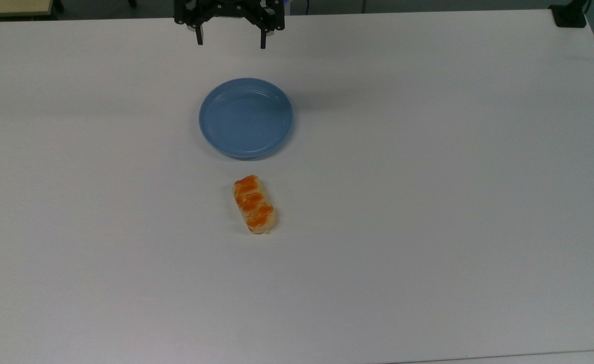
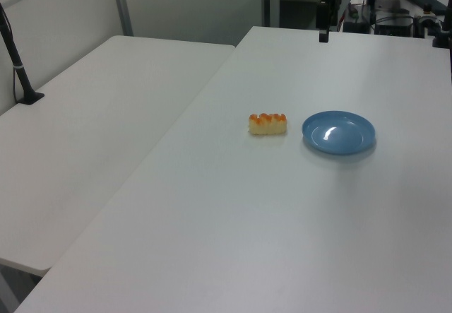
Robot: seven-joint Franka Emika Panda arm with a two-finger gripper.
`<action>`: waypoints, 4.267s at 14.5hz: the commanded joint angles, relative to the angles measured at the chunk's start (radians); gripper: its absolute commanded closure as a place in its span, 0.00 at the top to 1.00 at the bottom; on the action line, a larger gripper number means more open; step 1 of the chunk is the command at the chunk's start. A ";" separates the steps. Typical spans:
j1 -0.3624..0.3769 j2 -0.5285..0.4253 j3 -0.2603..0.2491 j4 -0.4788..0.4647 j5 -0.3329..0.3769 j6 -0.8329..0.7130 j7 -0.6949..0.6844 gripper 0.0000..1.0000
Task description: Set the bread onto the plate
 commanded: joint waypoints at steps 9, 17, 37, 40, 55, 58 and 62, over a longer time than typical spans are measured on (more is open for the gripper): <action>0.000 -0.029 -0.007 -0.035 0.016 -0.010 0.001 1.00; -0.002 0.124 -0.007 -0.011 0.054 0.174 -0.114 1.00; -0.003 0.402 -0.004 -0.027 0.038 0.607 -0.081 0.18; -0.020 0.258 -0.004 -0.142 0.038 0.531 -0.089 0.18; -0.020 -0.042 -0.004 -0.687 0.004 0.690 -0.141 0.21; -0.022 -0.015 -0.004 -0.687 -0.005 0.696 -0.141 0.40; -0.032 0.003 -0.004 -0.681 -0.041 0.691 -0.143 1.00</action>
